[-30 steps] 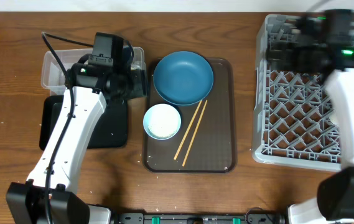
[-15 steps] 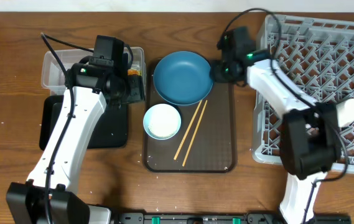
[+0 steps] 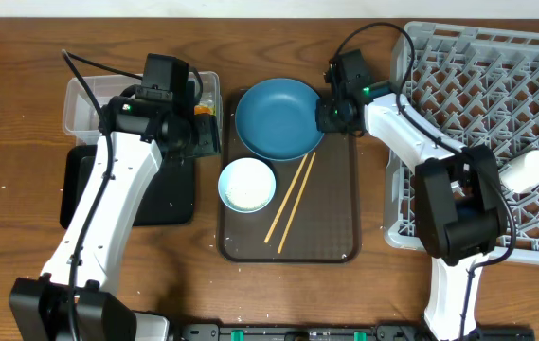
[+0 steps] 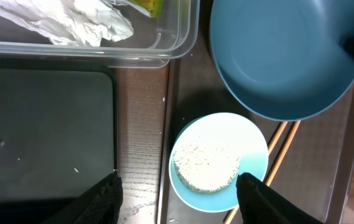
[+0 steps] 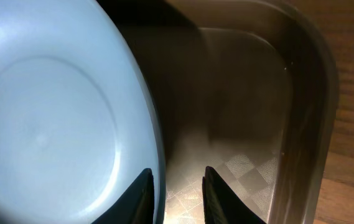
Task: Sort waste into correct bins and load items into the dishwasher rack
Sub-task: 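Grasp the blue plate rim with the right gripper, then carry the blue plate into the dish rack with the right gripper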
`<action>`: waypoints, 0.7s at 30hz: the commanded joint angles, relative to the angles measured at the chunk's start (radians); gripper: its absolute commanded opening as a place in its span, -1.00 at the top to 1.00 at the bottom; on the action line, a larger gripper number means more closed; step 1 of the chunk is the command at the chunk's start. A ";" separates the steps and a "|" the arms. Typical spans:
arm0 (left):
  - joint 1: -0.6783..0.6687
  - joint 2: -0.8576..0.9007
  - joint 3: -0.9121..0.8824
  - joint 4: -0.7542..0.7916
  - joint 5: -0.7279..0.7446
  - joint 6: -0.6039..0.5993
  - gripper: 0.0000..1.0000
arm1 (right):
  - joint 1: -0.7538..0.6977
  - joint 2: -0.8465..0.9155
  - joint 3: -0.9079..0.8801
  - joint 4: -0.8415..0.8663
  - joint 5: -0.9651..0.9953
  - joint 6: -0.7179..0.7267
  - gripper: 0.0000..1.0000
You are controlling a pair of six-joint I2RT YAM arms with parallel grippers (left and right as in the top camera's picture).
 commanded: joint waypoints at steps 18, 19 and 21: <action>0.000 0.000 0.008 -0.003 -0.013 0.006 -0.23 | -0.035 -0.033 0.018 0.010 0.048 0.017 0.98; 0.000 0.000 0.008 -0.003 -0.013 0.006 -0.24 | -0.050 -0.053 0.024 0.008 0.056 0.007 0.98; 0.000 0.000 0.008 -0.003 -0.013 0.006 -0.23 | -0.093 -0.114 0.038 0.003 0.082 -0.020 0.98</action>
